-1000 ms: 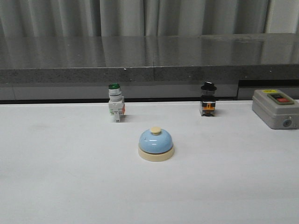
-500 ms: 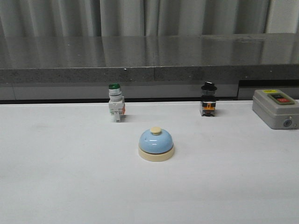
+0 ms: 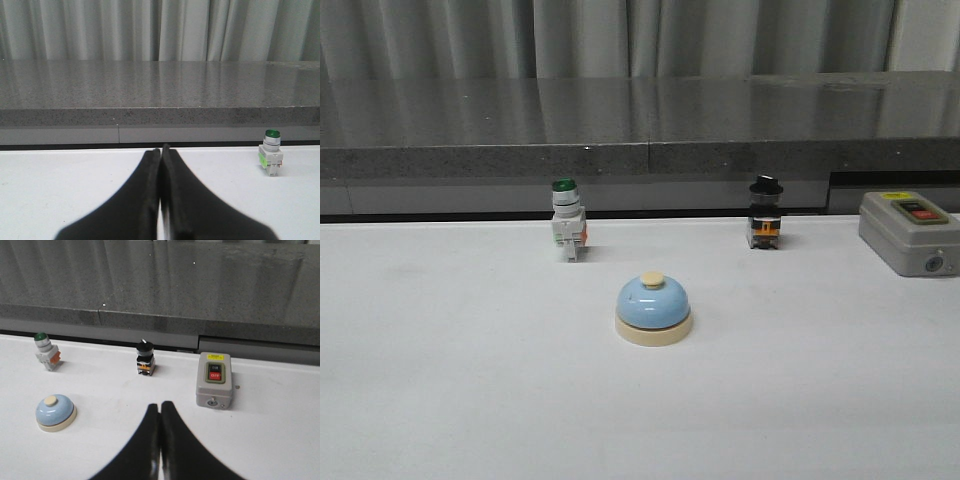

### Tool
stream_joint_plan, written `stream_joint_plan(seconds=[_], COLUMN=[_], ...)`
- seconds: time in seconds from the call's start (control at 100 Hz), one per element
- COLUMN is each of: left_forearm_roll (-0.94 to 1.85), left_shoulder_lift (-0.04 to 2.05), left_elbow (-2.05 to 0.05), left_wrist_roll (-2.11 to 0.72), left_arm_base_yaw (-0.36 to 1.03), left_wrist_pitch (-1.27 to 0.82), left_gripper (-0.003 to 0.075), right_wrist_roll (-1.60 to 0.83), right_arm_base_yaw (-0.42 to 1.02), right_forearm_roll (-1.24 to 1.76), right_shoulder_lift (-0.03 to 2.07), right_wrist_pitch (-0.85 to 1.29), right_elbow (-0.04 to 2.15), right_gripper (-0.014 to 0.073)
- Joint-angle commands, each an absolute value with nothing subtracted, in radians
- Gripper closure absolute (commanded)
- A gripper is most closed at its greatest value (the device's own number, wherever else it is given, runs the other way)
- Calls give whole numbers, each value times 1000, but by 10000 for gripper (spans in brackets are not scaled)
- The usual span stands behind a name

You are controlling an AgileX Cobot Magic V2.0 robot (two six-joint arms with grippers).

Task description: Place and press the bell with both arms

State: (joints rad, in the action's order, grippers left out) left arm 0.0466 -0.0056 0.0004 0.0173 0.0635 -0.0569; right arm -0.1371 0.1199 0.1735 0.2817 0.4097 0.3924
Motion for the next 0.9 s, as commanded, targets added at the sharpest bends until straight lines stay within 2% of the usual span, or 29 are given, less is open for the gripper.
stream_joint_plan(seconds=[0.0, 0.39, 0.89], left_forearm_roll=[47, 47, 47], left_shoulder_lift=[-34, -34, -34], left_elbow=[42, 42, 42], left_wrist_roll=[23, 23, 23], left_arm_base_yaw=[64, 64, 64], left_wrist_pitch=[30, 30, 30], left_gripper=[741, 741, 741], right_wrist_roll=[-145, -145, -76], right_arm_base_yaw=[114, 114, 103], right_forearm_roll=[156, 107, 67], right_shoulder_lift=[249, -33, -27], right_wrist_pitch=[298, 98, -46], right_elbow=[365, 101, -12], right_gripper=[654, 654, 654])
